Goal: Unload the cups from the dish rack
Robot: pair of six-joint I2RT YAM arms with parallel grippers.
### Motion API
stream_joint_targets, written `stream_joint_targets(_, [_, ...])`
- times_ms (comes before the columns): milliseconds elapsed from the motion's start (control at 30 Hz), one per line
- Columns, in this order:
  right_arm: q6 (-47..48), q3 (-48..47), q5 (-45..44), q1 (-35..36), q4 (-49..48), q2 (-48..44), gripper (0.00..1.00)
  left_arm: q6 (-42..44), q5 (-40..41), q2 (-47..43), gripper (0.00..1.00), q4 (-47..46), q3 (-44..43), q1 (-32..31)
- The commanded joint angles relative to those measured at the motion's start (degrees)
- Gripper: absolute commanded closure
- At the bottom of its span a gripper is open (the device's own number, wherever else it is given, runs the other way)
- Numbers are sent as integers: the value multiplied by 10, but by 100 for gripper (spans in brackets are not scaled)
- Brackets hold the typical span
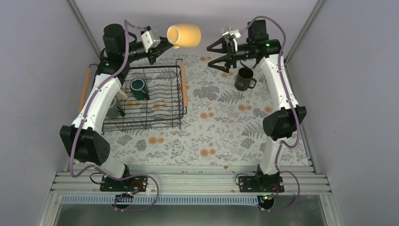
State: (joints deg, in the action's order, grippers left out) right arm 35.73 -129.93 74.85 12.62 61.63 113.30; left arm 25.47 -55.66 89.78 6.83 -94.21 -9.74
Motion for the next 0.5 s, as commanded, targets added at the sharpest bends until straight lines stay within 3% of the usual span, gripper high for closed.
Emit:
stream_joint_targets(0, [-27, 25, 76, -18, -82, -20, 0, -64, -50, 4, 98, -141, 19, -6])
stream_joint_targets(100, [-70, 45, 98, -26, -142, -23, 0, -69, -48, 13, 98, -161, 23, -13])
stream_joint_targets(467, [-141, 29, 145, -29, -210, 16, 0, -84, -55, 47, 98, -203, 26, -42])
